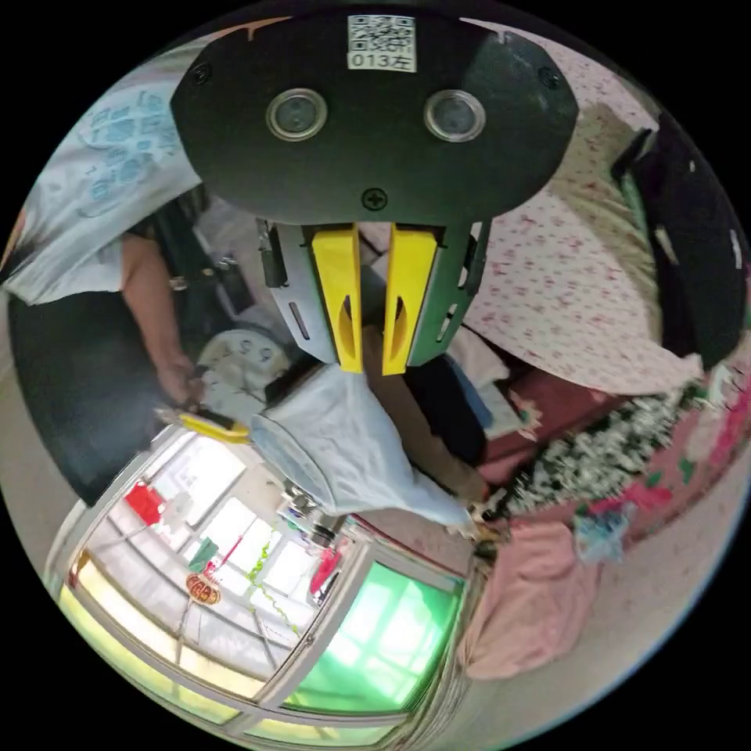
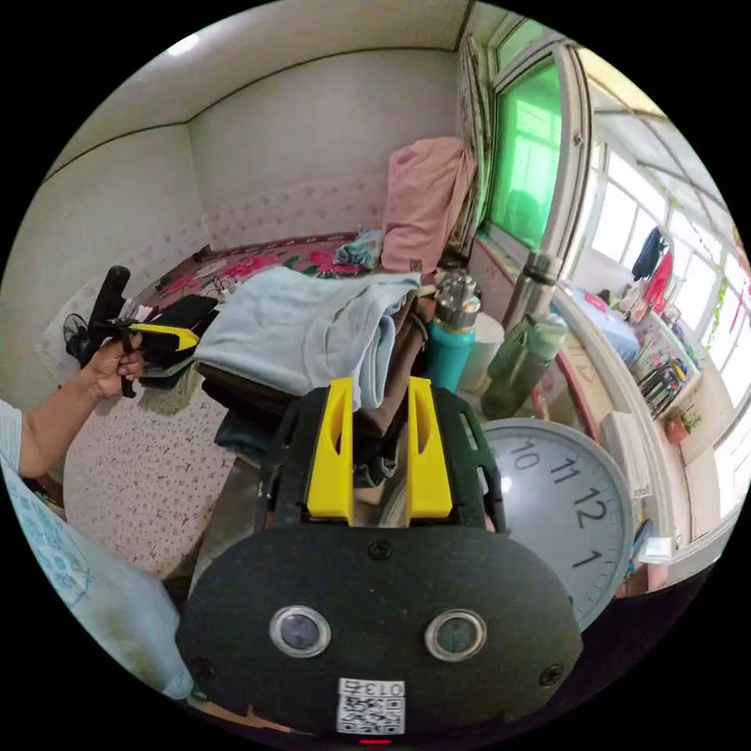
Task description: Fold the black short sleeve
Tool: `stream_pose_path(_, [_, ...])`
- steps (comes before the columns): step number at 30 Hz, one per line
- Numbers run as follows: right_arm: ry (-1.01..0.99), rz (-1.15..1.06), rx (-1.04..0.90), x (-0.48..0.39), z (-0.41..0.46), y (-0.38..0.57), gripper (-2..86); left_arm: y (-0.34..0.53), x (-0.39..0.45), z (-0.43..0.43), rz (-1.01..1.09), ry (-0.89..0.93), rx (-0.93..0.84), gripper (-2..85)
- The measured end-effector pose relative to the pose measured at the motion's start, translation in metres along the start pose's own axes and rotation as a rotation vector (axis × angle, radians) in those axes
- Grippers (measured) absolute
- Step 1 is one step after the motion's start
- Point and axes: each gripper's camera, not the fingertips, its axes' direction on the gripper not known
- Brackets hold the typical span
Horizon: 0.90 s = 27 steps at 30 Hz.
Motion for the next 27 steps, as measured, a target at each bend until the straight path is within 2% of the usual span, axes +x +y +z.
stream_pose_path(1, [0.068,-0.026,0.078,-0.008,-0.012,-0.005,7.7,0.0,0.01,-0.012,0.043,-0.12,0.059,3.6])
stream_pose_path(4, [0.144,-0.158,0.179,-0.043,-0.013,-0.031,4.7,-0.018,0.04,-0.014,0.185,-0.268,0.103,3.9])
stream_pose_path(6, [0.13,-0.222,0.144,-0.065,0.007,-0.05,3.6,-0.029,0.052,0.001,0.22,-0.333,0.069,4.4])
stream_pose_path(10, [0.178,-0.27,-0.043,-0.098,0.074,-0.071,1.1,-0.026,0.064,0.041,0.252,-0.406,-0.042,4.1])
stream_pose_path(11, [0.175,-0.278,-0.129,-0.103,0.096,-0.069,0.8,-0.021,0.066,0.043,0.255,-0.424,-0.018,3.8])
stream_pose_path(12, [0.177,-0.272,-0.104,-0.106,0.1,-0.066,0.7,-0.012,0.068,0.043,0.277,-0.437,0.019,3.2])
stream_pose_path(14, [0.229,-0.271,-0.016,-0.121,0.104,-0.059,0.4,-0.005,0.068,0.041,0.26,-0.438,0.017,2.6])
stream_pose_path(17, [0.268,-0.272,-0.022,-0.142,0.109,-0.062,0.2,0.008,0.058,0.03,0.219,-0.377,0.025,1.5])
stream_pose_path(21, [0.293,-0.266,-0.006,-0.17,0.096,-0.067,0.0,0.057,0.047,-0.015,0.18,-0.27,0.12,0.2])
stream_pose_path(25, [0.226,-0.287,0.358,-0.24,0.04,-0.045,0.1,0.171,0.027,-0.059,0.071,-0.289,0.134,0.0])
stream_pose_path(27, [0.131,-0.316,0.38,-0.279,0.04,-0.032,0.3,0.232,0.007,-0.072,-0.036,-0.309,0.099,0.1])
